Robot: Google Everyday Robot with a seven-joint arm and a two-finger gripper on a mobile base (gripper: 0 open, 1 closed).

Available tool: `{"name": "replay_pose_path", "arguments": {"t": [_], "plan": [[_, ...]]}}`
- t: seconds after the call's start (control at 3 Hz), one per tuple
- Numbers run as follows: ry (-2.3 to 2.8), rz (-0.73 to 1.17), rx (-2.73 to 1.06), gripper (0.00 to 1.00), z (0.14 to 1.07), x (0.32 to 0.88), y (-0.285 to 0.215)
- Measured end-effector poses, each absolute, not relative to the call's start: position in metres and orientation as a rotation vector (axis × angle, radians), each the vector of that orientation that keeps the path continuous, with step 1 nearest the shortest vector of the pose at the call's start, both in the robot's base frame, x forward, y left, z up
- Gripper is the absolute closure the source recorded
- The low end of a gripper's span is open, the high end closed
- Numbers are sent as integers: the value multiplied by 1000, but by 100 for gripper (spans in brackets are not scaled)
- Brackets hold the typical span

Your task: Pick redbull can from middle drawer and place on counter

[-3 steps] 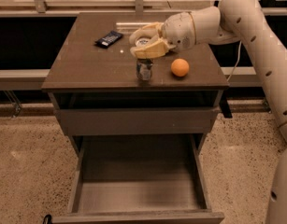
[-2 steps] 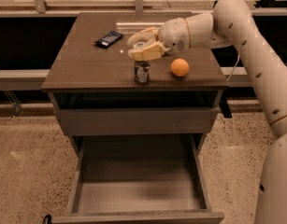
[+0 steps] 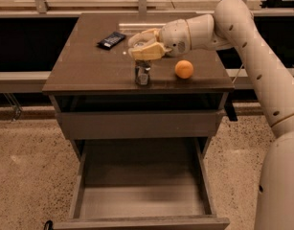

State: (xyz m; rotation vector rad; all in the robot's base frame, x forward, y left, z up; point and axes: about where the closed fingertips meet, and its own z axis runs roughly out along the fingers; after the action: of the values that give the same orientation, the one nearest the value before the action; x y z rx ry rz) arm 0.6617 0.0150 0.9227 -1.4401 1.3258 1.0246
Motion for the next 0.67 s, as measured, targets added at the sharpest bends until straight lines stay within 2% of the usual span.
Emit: {"name": "replay_pose_path", "arguments": {"t": [0.67], "plan": [[1326,1025,-1440,100,923,662,15]]}}
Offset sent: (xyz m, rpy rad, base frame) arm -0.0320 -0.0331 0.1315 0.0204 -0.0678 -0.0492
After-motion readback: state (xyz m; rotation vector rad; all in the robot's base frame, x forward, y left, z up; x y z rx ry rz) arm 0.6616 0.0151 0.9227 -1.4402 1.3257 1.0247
